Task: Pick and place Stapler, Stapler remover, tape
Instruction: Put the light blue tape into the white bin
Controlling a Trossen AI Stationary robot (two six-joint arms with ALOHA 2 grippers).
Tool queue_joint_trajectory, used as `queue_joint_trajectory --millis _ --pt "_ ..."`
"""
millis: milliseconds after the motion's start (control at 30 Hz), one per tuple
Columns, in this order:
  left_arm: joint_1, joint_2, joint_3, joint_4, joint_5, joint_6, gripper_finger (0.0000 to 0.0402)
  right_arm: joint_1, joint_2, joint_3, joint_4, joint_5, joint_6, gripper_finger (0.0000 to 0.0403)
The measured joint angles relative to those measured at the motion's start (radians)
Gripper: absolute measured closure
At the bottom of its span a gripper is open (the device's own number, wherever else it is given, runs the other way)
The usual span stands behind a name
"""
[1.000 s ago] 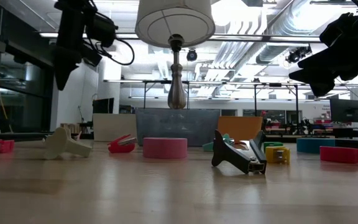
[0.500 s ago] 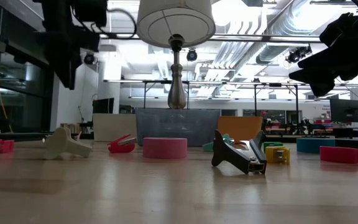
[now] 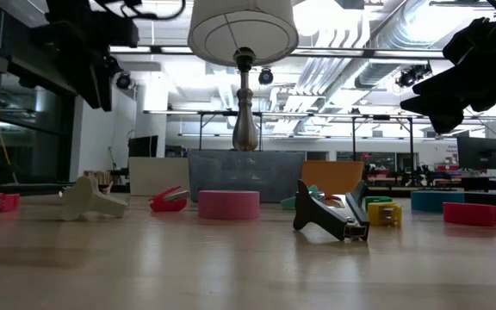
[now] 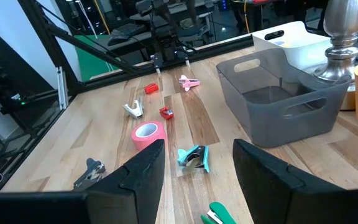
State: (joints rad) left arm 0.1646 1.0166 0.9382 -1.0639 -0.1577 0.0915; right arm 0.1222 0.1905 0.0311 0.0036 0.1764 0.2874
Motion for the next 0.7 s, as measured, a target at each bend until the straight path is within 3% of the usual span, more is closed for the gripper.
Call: queue_joint_trajectory --millis 300,700 --pt "-0.016 -0.157 0.0 0.0 -0.098 -0.077 0.0199 0.0 0.0 0.0 0.0 0.0 0.0 0.0222" --pt "-0.015 -0.334 0.0 0.096 -0.086 -0.078 0.0199 0.0 0.0 0.0 0.0 0.0 0.0 0.0222"
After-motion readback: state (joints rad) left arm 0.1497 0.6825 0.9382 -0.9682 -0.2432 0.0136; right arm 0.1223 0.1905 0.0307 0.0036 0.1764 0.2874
